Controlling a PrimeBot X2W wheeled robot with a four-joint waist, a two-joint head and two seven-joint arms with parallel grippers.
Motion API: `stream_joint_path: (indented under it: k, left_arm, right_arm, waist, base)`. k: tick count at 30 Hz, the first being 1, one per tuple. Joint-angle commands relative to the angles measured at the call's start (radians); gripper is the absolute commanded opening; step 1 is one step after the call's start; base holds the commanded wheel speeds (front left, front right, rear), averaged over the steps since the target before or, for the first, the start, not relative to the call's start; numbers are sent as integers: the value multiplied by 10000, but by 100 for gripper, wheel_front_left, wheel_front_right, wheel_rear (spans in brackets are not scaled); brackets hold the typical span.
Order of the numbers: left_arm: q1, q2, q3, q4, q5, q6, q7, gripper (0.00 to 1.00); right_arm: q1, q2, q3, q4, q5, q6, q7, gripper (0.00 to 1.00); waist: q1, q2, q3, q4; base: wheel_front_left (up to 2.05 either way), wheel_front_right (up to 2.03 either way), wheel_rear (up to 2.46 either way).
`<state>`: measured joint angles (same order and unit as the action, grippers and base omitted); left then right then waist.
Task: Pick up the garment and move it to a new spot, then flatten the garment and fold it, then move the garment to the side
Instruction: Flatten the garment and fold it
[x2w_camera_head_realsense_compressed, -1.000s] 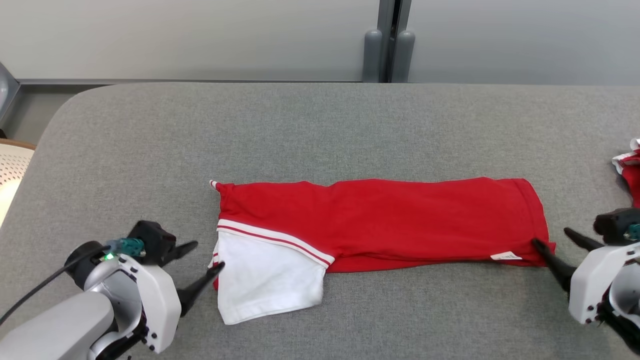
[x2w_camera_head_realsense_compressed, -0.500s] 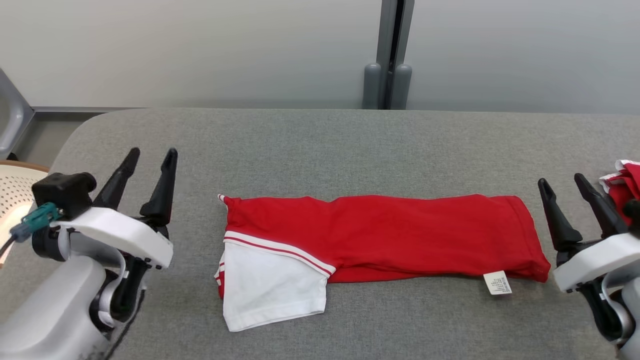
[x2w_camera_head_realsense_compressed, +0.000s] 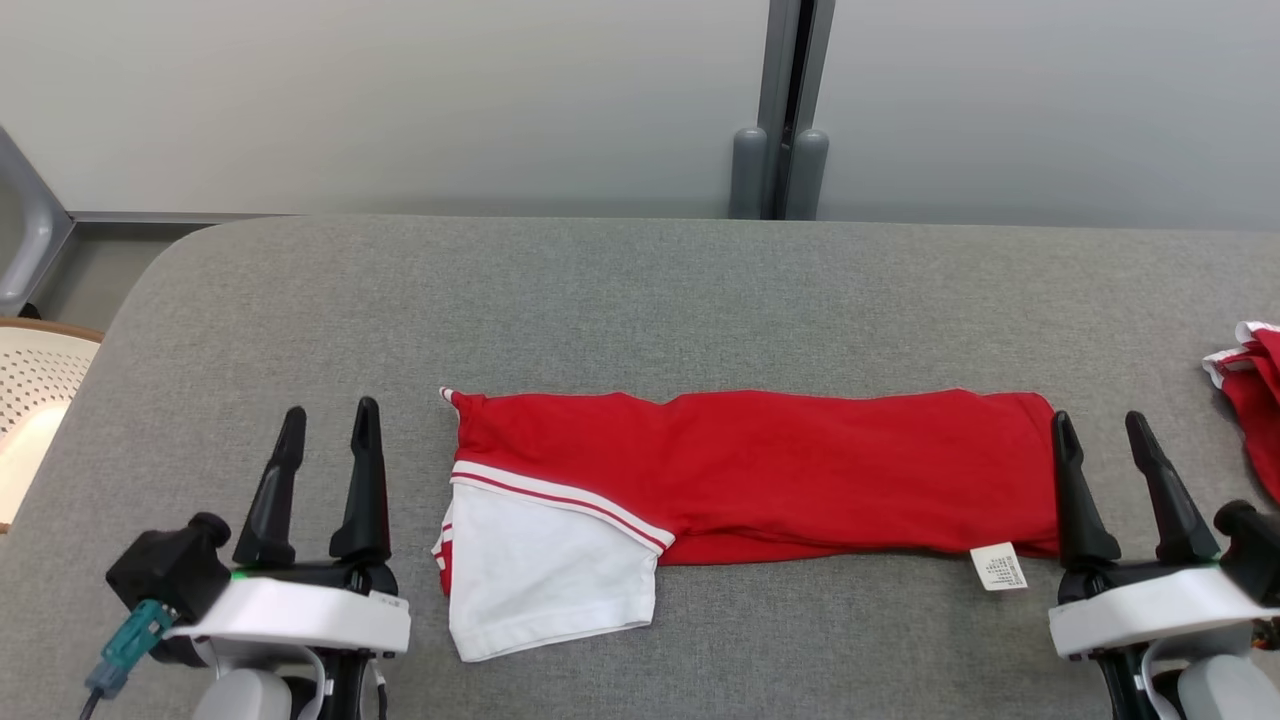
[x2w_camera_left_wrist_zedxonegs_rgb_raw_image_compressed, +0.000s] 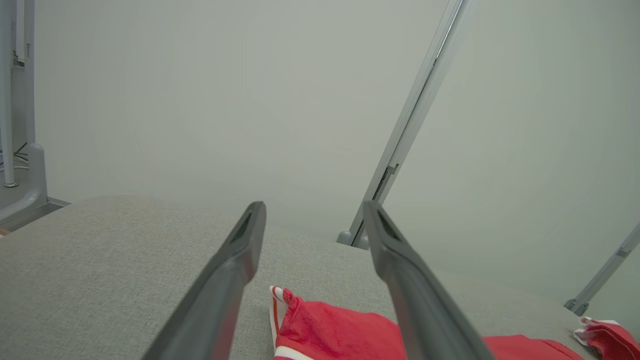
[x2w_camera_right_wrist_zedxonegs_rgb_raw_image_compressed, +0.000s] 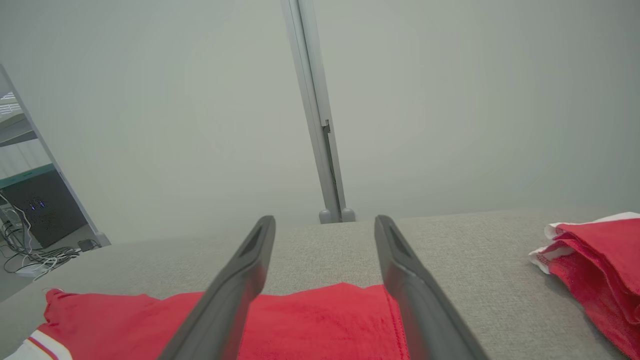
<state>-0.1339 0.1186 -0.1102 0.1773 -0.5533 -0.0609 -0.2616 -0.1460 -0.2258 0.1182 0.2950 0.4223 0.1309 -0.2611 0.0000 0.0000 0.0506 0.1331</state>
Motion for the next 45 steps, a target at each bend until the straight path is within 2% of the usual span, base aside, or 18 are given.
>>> stream_joint_path:
  k: [1, 5, 9, 21, 26, 33, 37, 38, 39, 40, 45]
  left_arm:
    - [148, -158, 246, 42, 330, -167, -41, 100]
    - [399, -574, 766, 185, 998, -464, -40, 100]
    - [194, -638, 848, 307, 1329, -627, -40, 100]
    - [-266, -656, 308, 515, 1136, -706, -41, 100]
    - [-352, -658, 210, 538, 1126, -709, -41, 100]
    - [-483, -659, 196, 535, 1140, -708, -41, 100]
    - [-531, -660, 204, 540, 1120, -703, -41, 100]
    - [-529, -658, 205, 551, 1118, -703, -41, 100]
    - [-525, -658, 213, 558, 1120, -703, -41, 100]
    - [-520, -657, 224, 566, 1110, -701, -41, 100]
    - [-517, -657, 254, 652, 1107, -702, -41, 100]
  right_arm:
    - [177, 79, -112, -68, -163, -3, -50, 100]
    - [322, 314, -244, -78, -363, -3, -51, 100]
    - [94, 382, -558, 298, -440, -3, -52, 100]
    - [-1399, 841, -1906, 3718, 360, -2, 261, 100]
    - [-1853, 903, -1818, 4592, 1052, -2, 634, 100]
    - [-2191, 768, -1634, 5637, 1231, -2, 632, 100]
    - [-2356, 895, -1340, 5967, 1380, 0, 756, 100]
    - [-2385, 913, -1208, 5995, 1417, 0, 777, 47]
    - [-2388, 906, -1096, 6008, 1459, 0, 774, 29]
    - [-2399, 896, -979, 6007, 1504, 0, 763, 0]
    - [-2451, 590, -676, 6070, 1626, -2, 541, 0]
  waist:
    - [0, 0, 12, -9]
    - [0, 0, 105, 29]
    - [0, 0, 285, 98]
    - [0, 0, 973, 506]
    - [0, 0, 1134, 595]
    - [0, 0, 1262, 608]
    - [0, 0, 1264, 562]
    - [0, 0, 1259, 548]
    - [0, 0, 1252, 534]
    - [0, 0, 1242, 519]
    - [0, 0, 1173, 454]
  base:
    - [0, 0, 0]
    - [0, 0, 0]
    - [0, 0, 0]
    - [0, 0, 0]
    - [0, 0, 0]
    - [0, 0, 0]
    - [0, 0, 0]
    - [0, 0, 0]
    - [0, 0, 0]
    - [0, 0, 0]
    - [0, 0, 0]
